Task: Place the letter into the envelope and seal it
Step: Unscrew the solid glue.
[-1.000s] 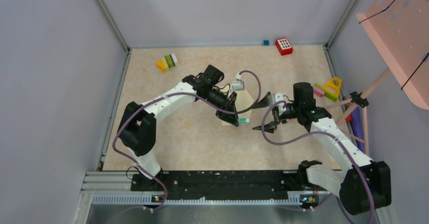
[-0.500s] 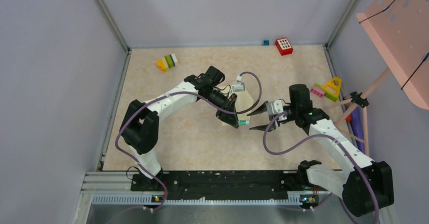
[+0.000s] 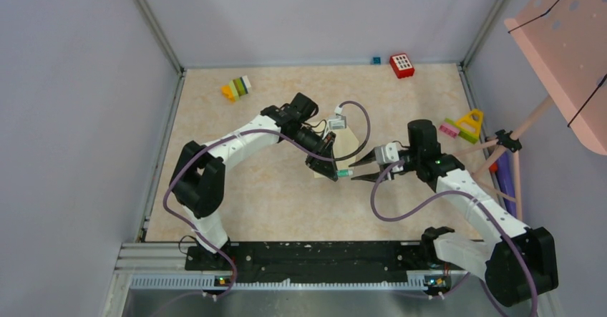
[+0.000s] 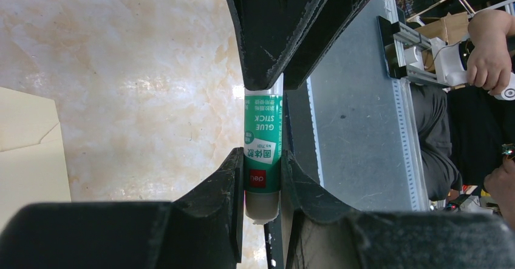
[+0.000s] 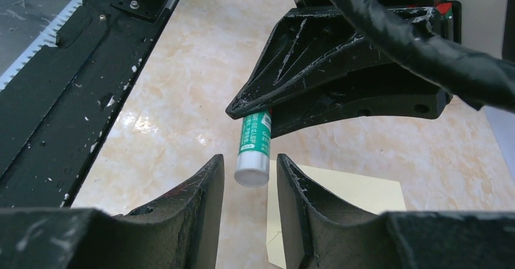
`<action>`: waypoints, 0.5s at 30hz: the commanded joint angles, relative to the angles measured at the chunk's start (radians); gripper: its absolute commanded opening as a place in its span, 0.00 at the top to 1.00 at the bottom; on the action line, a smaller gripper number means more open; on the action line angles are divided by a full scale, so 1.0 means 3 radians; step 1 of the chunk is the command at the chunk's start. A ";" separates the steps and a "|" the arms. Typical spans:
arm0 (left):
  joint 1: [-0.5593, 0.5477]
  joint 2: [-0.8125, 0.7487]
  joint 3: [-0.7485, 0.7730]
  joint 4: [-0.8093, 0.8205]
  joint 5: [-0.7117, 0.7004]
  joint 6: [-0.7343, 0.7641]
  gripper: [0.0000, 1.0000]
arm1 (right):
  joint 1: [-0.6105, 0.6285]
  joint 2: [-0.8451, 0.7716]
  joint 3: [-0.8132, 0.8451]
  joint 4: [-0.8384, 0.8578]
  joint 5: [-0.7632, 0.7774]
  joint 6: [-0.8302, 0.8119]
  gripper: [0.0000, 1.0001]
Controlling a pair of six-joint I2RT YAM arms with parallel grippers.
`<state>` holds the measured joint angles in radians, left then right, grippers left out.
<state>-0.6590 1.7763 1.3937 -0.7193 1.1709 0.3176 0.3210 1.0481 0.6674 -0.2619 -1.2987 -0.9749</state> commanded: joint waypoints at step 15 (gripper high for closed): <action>0.0038 -0.0137 0.0157 -0.0002 0.0113 0.0092 0.90 | 0.0065 -0.0013 -0.0031 0.0060 0.0020 -0.0097 0.80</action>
<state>-0.6552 1.7763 1.3941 -0.7208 1.1709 0.3180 0.3271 1.0481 0.6674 -0.2611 -1.2804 -0.9844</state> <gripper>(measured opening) 0.265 0.247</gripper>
